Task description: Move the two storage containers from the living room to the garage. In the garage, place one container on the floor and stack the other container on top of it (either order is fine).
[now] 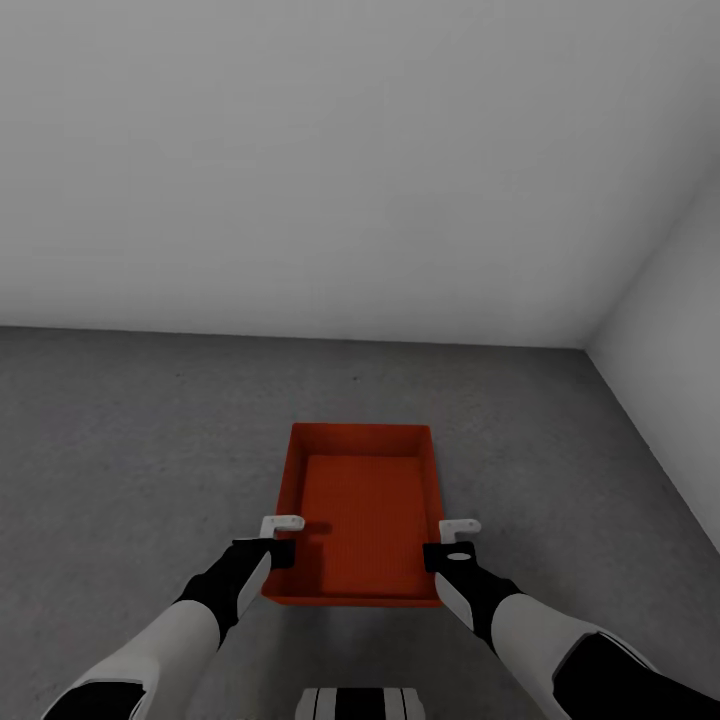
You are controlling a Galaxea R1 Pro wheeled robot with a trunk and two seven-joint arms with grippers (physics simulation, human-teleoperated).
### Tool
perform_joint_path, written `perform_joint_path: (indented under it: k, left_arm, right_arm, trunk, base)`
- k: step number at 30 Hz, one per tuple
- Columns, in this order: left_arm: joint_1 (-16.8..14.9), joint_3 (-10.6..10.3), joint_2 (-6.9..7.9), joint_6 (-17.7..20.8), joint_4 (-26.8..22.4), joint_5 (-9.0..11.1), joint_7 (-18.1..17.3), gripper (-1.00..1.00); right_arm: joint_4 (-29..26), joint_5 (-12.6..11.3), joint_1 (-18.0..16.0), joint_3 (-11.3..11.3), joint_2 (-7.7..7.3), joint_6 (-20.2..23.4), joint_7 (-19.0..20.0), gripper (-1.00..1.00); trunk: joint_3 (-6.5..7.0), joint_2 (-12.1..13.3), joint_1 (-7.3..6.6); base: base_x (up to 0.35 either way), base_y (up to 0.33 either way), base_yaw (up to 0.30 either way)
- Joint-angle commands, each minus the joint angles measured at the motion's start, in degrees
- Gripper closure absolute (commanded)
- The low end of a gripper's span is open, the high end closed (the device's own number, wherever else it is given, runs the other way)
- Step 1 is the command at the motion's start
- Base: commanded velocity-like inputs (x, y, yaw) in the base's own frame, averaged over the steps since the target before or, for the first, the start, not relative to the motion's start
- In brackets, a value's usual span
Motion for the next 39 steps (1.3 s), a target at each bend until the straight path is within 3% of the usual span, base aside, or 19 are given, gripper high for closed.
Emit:
perform_joint_path:
  k: [1, 29, 39]
  left_arm:
    - [0.05, -0.71, -0.29, 1.5, 0.07, 1.96, 0.3, 1.0]
    - [0.05, -0.71, -0.71, 1.5, 0.11, 1.94, 0.36, 1.0]
    - [0.05, -0.71, -0.82, 1.5, 0.04, 1.91, 0.56, 1.0]
  right_arm:
    - [-0.2, 1.35, -0.08, -0.7, 0.03, 0.28, -3.01, 1.0]
    - [-0.02, 1.35, -0.08, -0.67, 0.04, 0.32, -3.07, 1.0]
    - [-0.02, 1.67, -0.08, -0.39, 0.15, 0.28, -5.33, 1.0]
  trunk:
    - [-0.03, -0.01, -0.01]
    - [-0.03, -0.01, -0.01]
    - [-0.03, -0.01, -0.01]
  base:
    - [0.0, 0.0, 0.0]
    - [0.0, 0.0, 0.0]
    - [0.0, 0.0, 0.0]
